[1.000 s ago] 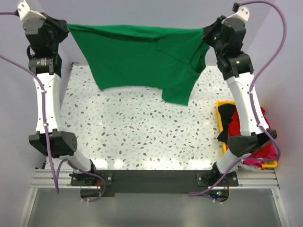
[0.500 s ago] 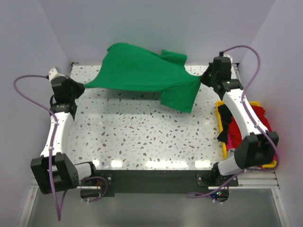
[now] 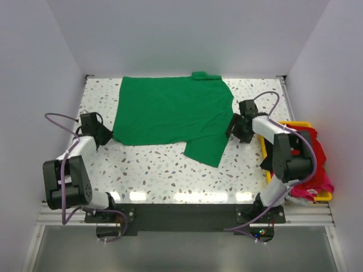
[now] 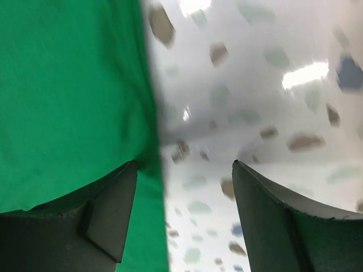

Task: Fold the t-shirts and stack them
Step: Flatten the tshirt out

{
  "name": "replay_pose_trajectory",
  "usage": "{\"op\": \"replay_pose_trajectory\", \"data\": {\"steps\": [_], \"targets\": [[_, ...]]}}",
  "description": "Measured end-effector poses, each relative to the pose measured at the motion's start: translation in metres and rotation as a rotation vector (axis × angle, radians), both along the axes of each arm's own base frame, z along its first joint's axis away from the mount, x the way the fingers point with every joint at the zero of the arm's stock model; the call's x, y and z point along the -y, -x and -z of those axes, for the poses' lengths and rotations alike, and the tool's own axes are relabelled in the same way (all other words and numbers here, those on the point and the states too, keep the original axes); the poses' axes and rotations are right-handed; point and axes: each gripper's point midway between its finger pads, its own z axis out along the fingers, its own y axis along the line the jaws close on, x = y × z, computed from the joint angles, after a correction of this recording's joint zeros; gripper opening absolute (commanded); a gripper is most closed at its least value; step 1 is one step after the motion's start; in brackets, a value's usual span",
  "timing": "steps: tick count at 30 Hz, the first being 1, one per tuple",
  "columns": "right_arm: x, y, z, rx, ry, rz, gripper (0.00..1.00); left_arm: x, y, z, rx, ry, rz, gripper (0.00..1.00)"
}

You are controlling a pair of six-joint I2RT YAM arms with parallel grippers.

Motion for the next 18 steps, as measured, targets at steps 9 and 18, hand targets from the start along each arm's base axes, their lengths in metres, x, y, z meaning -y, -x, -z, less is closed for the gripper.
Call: {"op": "replay_pose_trajectory", "data": {"steps": [9, 18], "targets": [[-0.002, 0.074, -0.035, 0.141, -0.055, 0.014, 0.67, -0.002, 0.015, -0.011, 0.036, -0.016, -0.045, 0.0], [-0.051, 0.137, 0.0, 0.072, -0.106, -0.091, 0.57, 0.001, 0.032, -0.002, 0.03, -0.005, -0.064, 0.0]]}}
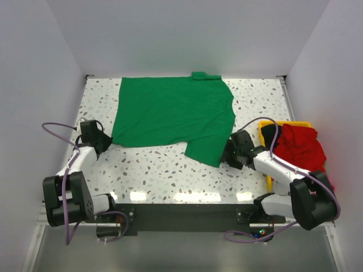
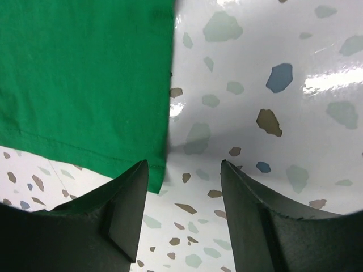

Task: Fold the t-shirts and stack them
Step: Flatten the tshirt out

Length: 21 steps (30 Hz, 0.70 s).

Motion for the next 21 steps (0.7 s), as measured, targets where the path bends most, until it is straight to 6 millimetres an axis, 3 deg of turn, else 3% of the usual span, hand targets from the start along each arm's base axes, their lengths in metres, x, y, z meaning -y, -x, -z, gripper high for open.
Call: {"op": "replay_pose_trajectory", "data": {"steps": [15, 21], "targets": [[-0.036, 0.01, 0.005, 0.038, -0.082, -0.002, 0.42, 0.001, 0.003, -0.005, 0.025, -0.005, -0.001, 0.0], [-0.035, 0.012, 0.009, 0.033, -0.072, 0.006, 0.15, 0.0, 0.004, -0.007, 0.033, -0.01, -0.003, 0.0]]}}
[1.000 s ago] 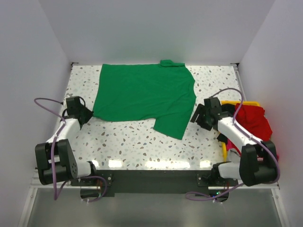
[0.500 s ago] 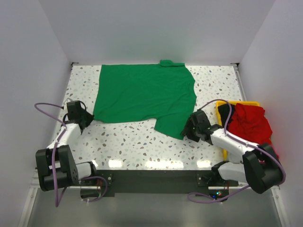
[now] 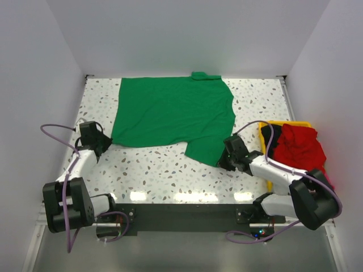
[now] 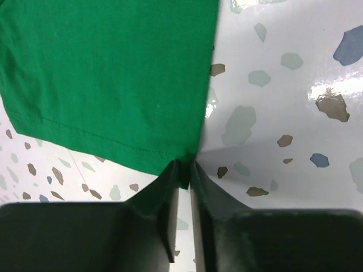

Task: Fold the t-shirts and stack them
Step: Flatten the tshirt out, then fold the tshirt

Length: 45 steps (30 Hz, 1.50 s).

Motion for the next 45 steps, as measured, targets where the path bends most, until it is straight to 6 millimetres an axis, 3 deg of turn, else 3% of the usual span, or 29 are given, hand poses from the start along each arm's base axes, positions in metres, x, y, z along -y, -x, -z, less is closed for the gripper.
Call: {"op": "replay_pose_trajectory", "data": {"steps": [2, 8, 13, 18, 25, 36, 41, 45], "targets": [[0.0, 0.0, 0.001, -0.004, 0.007, -0.003, 0.0, 0.0, 0.003, 0.003, -0.008, -0.001, -0.002, 0.0], [0.009, 0.007, -0.004, -0.017, 0.05, -0.02, 0.0, 0.001, 0.013, 0.014, -0.037, 0.0, -0.007, 0.0], [0.017, 0.013, -0.034, 0.05, 0.05, -0.034, 0.0, 0.0, 0.027, 0.023, -0.053, -0.013, -0.024, 0.0], [0.026, 0.025, -0.052, 0.082, 0.049, -0.044, 0.0, -0.005, 0.043, 0.029, -0.072, -0.036, -0.06, 0.0], [0.04, 0.049, -0.062, 0.073, 0.054, -0.053, 0.0, -0.022, 0.064, 0.016, -0.074, -0.108, -0.169, 0.0], [0.044, 0.081, -0.084, 0.063, -0.002, -0.099, 0.0, -0.036, 0.088, -0.01, -0.015, -0.162, -0.285, 0.0], [0.043, 0.075, -0.09, 0.056, 0.035, -0.137, 0.0, -0.033, 0.082, -0.002, -0.038, -0.154, -0.245, 0.0], [0.038, 0.05, -0.089, 0.001, 0.143, -0.183, 0.0, -0.028, 0.073, 0.016, -0.132, -0.132, -0.195, 0.0]]}}
